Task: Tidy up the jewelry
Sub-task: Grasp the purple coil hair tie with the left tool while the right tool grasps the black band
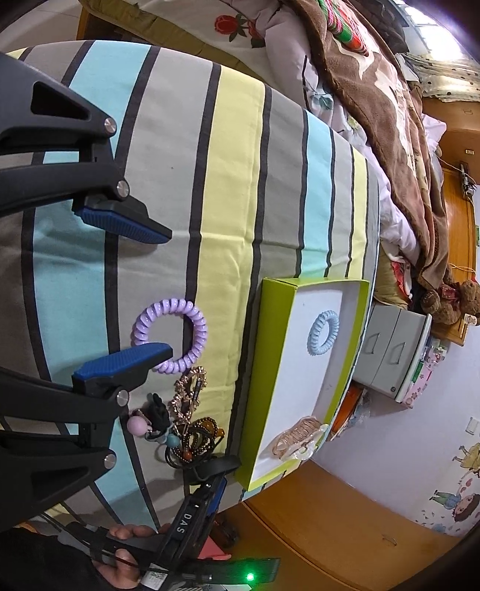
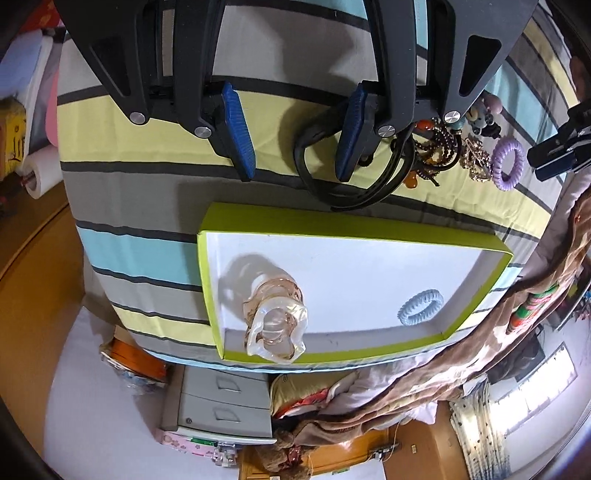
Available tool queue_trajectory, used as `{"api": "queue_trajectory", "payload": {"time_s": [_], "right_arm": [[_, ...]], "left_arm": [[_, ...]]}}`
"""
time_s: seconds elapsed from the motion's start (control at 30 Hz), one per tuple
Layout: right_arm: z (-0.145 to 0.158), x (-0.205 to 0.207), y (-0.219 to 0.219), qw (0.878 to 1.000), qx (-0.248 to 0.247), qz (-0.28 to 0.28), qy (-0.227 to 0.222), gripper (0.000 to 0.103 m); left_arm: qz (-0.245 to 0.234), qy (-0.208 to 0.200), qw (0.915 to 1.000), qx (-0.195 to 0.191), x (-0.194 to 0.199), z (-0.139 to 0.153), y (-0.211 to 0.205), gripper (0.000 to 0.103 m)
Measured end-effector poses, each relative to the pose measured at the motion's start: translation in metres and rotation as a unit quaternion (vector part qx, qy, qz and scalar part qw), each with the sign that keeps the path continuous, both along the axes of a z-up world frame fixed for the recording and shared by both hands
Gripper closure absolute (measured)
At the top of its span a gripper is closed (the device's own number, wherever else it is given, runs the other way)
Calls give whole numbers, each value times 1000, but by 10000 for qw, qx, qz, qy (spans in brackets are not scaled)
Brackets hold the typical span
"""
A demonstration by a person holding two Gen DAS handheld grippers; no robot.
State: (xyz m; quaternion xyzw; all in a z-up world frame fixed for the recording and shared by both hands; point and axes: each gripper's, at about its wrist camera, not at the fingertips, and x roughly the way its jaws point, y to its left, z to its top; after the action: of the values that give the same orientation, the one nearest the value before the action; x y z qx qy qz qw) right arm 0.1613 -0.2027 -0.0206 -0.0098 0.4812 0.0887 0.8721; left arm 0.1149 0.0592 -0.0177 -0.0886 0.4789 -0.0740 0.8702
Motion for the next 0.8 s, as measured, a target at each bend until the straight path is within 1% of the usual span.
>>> {"api": "queue_trajectory", "payload": {"time_s": [0.07,0.1,0.13,0.2,0.23,0.27,0.33,0.5,0.8], "right_arm": [[0,-1,0,10000,-36,0,2,57],[0,-1,1,10000,-71,-9,0,63],[0,-2,1,10000,-96,-9,-7,73],[0,-3,1,9998,-187,-24,-25,83],[1,-3,1,9998,-189,-22,-27,86],[1,-3,1,9998,-184,-3,-29,87],[1,-4,0,9998,-192,15,-54,96],[6,-9,-5,9997,-168,-72,-190,98],[19,-23,-22,9985,115,-320,-417,98]], "left_arm": [[14,29,10000,16,1,-2,1,45],[19,41,10000,26,2,-2,1,45],[34,52,10000,40,2,-3,1,45],[28,59,10000,65,3,-4,1,45],[25,62,9999,81,3,-4,0,45],[12,64,9999,108,3,-4,-1,45],[0,76,9998,160,3,-4,-1,45],[-13,66,9996,269,8,-5,-4,45],[-108,-75,9975,691,14,-7,-17,45]]}}
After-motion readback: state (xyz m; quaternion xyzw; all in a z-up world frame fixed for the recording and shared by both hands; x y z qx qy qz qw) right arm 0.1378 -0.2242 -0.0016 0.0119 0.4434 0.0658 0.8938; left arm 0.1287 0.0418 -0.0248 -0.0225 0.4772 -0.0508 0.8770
